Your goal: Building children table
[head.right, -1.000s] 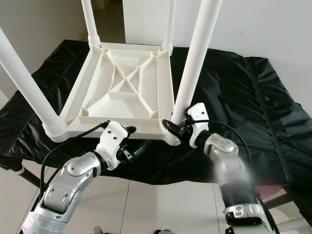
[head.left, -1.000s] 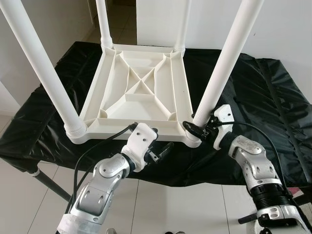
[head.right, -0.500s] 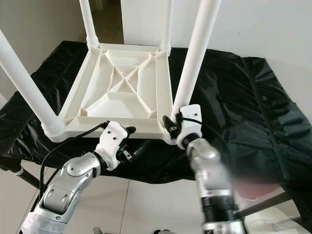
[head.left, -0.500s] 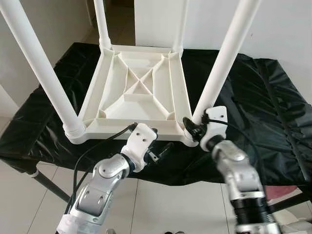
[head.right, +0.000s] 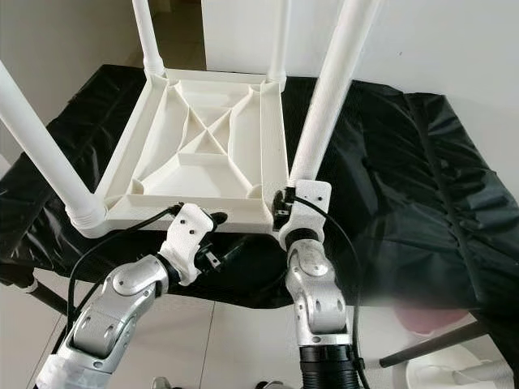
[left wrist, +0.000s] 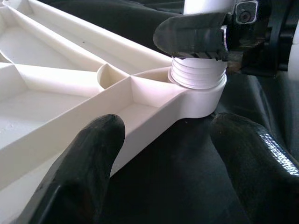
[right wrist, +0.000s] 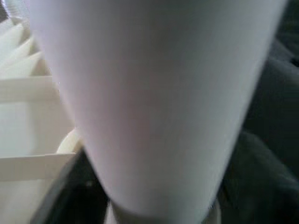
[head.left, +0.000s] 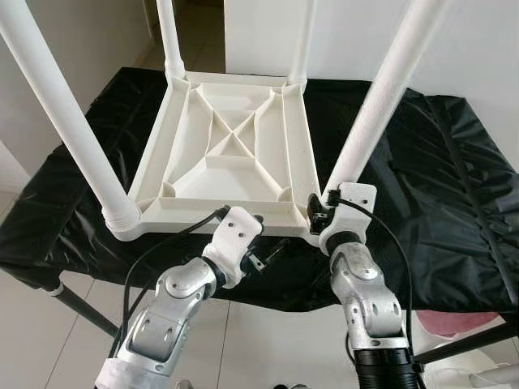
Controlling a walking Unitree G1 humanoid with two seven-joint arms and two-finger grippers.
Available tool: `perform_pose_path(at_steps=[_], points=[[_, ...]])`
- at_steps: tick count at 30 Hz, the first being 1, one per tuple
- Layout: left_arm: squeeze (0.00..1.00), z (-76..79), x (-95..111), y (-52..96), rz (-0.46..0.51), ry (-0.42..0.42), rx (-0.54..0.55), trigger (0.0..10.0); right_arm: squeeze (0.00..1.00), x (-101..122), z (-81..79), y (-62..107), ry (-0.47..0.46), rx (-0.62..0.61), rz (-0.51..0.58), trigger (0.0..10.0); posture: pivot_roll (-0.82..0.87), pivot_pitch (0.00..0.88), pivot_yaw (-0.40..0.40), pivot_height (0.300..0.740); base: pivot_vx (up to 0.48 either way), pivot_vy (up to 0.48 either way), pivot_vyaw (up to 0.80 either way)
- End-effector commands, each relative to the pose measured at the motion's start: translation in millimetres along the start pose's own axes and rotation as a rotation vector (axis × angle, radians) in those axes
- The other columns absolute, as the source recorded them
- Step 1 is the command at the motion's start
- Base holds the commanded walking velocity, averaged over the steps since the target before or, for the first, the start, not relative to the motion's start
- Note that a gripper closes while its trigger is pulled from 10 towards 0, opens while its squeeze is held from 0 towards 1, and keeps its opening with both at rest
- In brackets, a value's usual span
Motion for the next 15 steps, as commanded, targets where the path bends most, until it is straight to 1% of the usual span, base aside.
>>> perform_pose_path(at_steps=[1, 3, 5, 7, 8, 9, 10, 11, 12, 13, 14, 15], points=[[0.0, -1.1, 1.1, -2.3, 0.001, -0.007, 0.019, 10.0, 1.0, -2.9, 2.7, 0.8, -0.007, 0.018, -0.005, 10.0, -0.02, 0.1, -0.004, 0.74, 0.0, 0.0, 0.0], [0.0, -2.3, 1.9, -2.9, 0.004, -0.006, 0.022, 10.0, 1.0, -1.9, 3.8, -1.0, -0.006, 0.035, 0.003, 10.0, -0.02, 0.1, -0.004, 0.74, 0.0, 0.0, 0.0], [0.0, -2.8, 1.8, -3.2, 0.004, -0.006, 0.024, 10.0, 1.0, 1.7, 7.5, -4.7, 0.028, 0.06, 0.021, 10.0, -0.02, 0.1, -0.006, 0.74, 0.0, 0.0, 0.0], [0.0, -2.2, 1.2, -2.8, 0.004, -0.005, 0.025, 10.0, 1.0, 0.1, 5.2, -6.6, 0.029, 0.109, 0.007, 10.0, -0.02, 0.1, -0.008, 0.74, 0.0, 0.0, 0.0], [0.0, -1.9, 0.8, -2.0, 0.003, -0.005, 0.028, 10.0, 0.89, -2.3, 2.9, -8.0, 0.026, 0.17, -0.009, 10.0, -0.01, 0.102, -0.01, 0.74, 0.0, 0.0, 0.0], [0.0, -1.9, 0.8, -2.0, 0.003, -0.005, 0.028, 10.0, 0.89, -2.3, 2.9, -8.0, 0.026, 0.17, -0.009, 10.0, -0.01, 0.102, -0.01, 0.74, 0.0, 0.0, 0.0], [0.0, -1.7, 0.5, -1.4, 0.002, -0.005, 0.029, 10.0, 0.89, -3.7, 1.6, -8.7, 0.024, 0.212, -0.019, 10.0, -0.01, 0.102, -0.01, 0.74, 0.0, 0.0, 0.0], [0.0, -2.0, 0.7, -1.1, 0.003, -0.003, 0.032, 10.0, 0.0, -3.2, 2.0, -10.0, 0.045, 0.246, -0.018, 10.0, -0.01, 0.101, -0.011, 0.74, 0.0, 0.0, 0.0], [0.0, -2.9, 0.9, -1.1, 0.003, -0.002, 0.036, 10.0, 0.0, -4.0, 0.2, -11.3, 0.049, 0.299, -0.027, 10.0, -0.01, 0.104, -0.011, 0.74, 0.0, 0.0, 0.0], [0.0, -2.9, 0.9, -1.1, 0.003, -0.002, 0.036, 10.0, 0.0, -4.0, 0.2, -11.3, 0.049, 0.299, -0.027, 10.0, -0.01, 0.104, -0.011, 0.74, 0.0, 0.0, 0.0], [0.0, -3.6, 1.2, -1.3, 0.003, -0.002, 0.04, 10.0, 0.0, -3.9, 0.0, -12.8, 0.06, 0.333, -0.03, 10.0, -0.01, 0.104, -0.011, 0.74, 0.0, 0.0, 0.0], [0.0, -4.1, 1.6, -1.7, 0.005, -0.001, 0.042, 10.0, 0.0, -4.2, -2.1, -13.9, 0.082, 0.39, -0.035, 10.0, -0.01, 0.107, -0.013, 0.74, 0.0, 0.0, 0.0]])
Point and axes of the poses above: a point about 5 cm out from each wrist's last joint towards the gripper, its own y axis pointing back from the gripper into the wrist, its own x axis along the axis of the wrist's last joint, z = x × y, the point moved 6 cm from there along -y, pointing out of the wrist towards the gripper
